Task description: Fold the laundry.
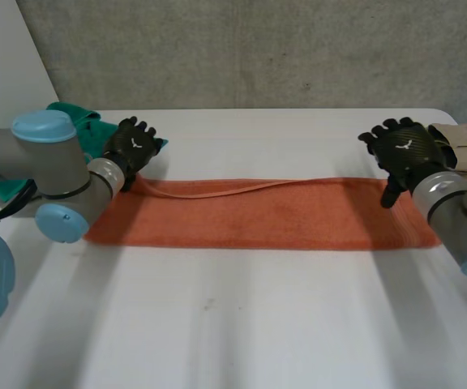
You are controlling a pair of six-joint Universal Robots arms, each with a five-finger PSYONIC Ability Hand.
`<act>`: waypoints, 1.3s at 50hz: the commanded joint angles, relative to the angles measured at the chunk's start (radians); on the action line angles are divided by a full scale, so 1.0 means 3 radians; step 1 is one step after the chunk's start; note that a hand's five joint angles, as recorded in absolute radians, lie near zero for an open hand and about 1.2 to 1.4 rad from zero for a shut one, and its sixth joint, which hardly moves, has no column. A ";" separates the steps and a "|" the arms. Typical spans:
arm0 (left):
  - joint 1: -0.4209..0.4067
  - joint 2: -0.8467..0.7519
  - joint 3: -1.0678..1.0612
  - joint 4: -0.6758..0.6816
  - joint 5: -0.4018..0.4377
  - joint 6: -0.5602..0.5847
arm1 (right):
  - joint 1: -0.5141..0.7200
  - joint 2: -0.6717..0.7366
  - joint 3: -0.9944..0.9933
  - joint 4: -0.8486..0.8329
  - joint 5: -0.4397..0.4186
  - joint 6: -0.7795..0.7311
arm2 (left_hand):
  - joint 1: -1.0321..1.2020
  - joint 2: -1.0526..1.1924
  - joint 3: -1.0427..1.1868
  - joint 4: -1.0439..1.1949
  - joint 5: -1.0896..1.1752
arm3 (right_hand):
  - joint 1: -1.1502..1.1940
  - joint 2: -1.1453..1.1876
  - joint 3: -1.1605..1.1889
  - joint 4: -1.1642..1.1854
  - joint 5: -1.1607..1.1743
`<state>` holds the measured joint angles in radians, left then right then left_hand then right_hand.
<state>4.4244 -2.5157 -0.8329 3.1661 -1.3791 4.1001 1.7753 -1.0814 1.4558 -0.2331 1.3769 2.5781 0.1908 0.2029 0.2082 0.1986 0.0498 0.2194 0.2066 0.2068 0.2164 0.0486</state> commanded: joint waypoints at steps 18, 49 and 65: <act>-0.0196 -0.0803 0.1288 -0.0588 0.0271 0.0088 | 0.0055 0.0220 -0.0143 -0.0103 -0.0003 0.0007 | -0.0054 -0.0095 -0.0112 -0.0080 -0.0166 | -0.0150 -0.0107 -0.0107 -0.0140 -0.0162; -0.0155 -0.0644 0.1191 -0.0890 0.0215 0.0333 | 0.0060 0.0475 -0.0235 -0.0103 0.0028 -0.0223 | -0.0054 -0.0095 -0.0112 -0.0080 -0.0166 | -0.0150 -0.0107 -0.0107 -0.0140 -0.0162; -0.0032 -0.1441 0.2453 -0.0824 0.0149 0.0482 | 0.0044 0.0501 -0.0261 -0.0103 0.0043 -0.0305 | -0.0054 -0.0095 -0.0112 -0.0080 -0.0166 | -0.0150 -0.0107 -0.0107 -0.0140 -0.0162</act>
<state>4.3889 -2.8665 -0.2793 2.8912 -1.3278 4.2396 1.7917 -0.9280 1.3812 -0.2638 1.3894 2.4875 0.1908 0.2029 0.2084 0.1986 0.0499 0.2194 0.2066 0.2067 0.2164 0.0486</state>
